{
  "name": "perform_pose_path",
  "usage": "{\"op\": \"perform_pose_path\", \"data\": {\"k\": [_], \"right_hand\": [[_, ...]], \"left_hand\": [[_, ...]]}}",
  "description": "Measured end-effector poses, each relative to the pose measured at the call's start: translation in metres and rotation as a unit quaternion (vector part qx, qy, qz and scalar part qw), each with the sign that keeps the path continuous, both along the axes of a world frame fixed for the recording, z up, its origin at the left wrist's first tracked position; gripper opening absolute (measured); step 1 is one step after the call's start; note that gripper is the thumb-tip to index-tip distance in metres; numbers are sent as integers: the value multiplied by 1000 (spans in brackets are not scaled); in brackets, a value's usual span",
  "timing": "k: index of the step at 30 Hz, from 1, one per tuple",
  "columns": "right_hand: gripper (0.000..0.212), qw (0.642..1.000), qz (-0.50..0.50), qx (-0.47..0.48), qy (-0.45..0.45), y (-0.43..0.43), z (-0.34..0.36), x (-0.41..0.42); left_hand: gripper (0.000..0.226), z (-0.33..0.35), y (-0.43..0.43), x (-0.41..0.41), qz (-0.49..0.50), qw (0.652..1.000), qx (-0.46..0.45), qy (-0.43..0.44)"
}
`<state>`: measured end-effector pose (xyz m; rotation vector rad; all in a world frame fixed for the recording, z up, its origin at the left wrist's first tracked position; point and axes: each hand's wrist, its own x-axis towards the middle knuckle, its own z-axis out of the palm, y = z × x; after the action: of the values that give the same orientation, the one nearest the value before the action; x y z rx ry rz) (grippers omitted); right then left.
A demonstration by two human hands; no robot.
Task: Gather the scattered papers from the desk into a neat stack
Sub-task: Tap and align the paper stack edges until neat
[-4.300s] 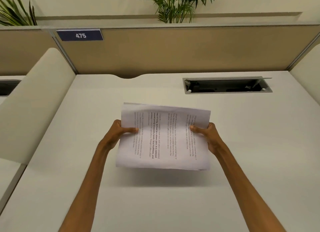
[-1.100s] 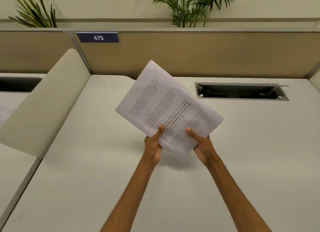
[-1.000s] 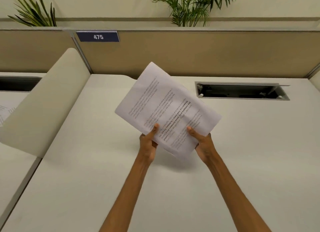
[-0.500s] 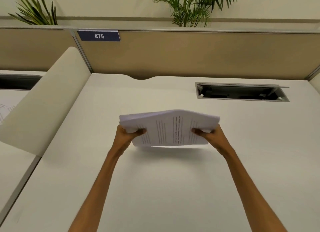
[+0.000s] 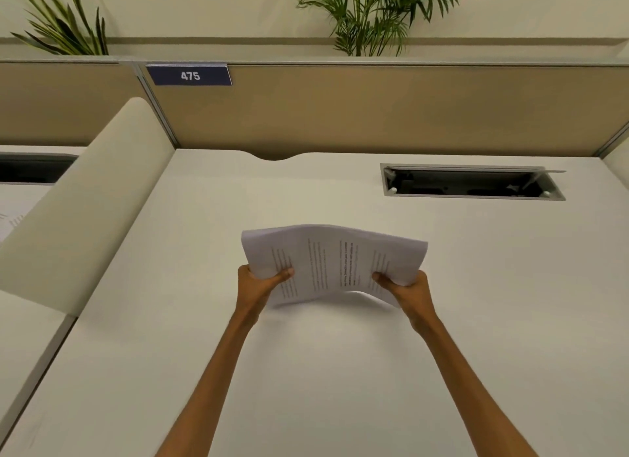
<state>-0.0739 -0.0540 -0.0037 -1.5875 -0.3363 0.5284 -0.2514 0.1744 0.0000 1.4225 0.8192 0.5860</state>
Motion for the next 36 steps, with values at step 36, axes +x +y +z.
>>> {"op": "perform_pose_path", "data": {"k": [36], "right_hand": [[22,988,154,-8,-33,39,101,44]], "left_hand": [[34,138,91,24,-306,931,121,160]]}}
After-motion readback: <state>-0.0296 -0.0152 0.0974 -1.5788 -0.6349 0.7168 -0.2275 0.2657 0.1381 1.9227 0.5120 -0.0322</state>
